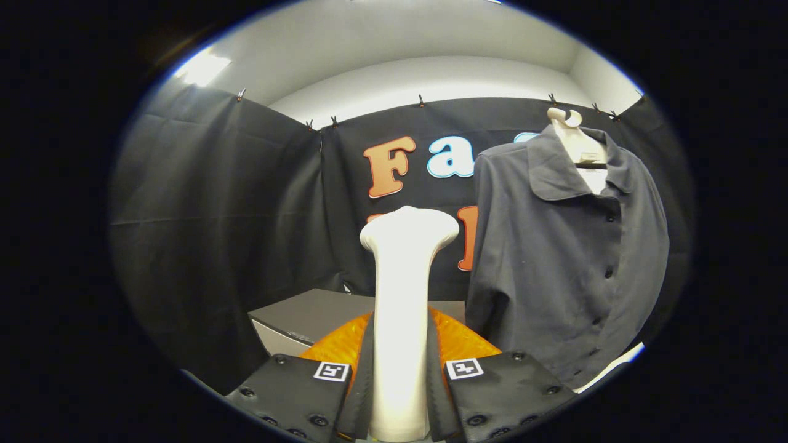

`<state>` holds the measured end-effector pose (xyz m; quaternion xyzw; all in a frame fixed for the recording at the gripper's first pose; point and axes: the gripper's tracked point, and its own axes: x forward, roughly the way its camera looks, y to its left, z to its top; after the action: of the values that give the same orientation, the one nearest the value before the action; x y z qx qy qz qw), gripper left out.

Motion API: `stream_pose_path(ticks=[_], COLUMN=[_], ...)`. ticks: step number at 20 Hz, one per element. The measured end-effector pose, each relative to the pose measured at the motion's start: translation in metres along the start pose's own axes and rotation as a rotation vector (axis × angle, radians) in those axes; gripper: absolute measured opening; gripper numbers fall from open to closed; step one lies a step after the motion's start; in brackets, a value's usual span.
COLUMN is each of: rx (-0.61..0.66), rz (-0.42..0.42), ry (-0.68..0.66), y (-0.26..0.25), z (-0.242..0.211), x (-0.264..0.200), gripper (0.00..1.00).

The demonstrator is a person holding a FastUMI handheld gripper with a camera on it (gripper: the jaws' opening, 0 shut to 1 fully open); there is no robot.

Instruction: Iron the clothes twice with a garment steamer, once on the left side and once on the right side.

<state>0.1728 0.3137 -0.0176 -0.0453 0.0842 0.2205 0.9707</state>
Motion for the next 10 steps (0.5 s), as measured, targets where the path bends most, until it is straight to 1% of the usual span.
stream_pose_path(ticks=[6,10], rx=[0.009,0.026], rz=[-0.077,-0.140], ry=[-0.019,-0.036], y=[-0.050,-0.087], z=[0.000,0.000], x=[-0.046,-0.066], gripper=[0.43,0.43])
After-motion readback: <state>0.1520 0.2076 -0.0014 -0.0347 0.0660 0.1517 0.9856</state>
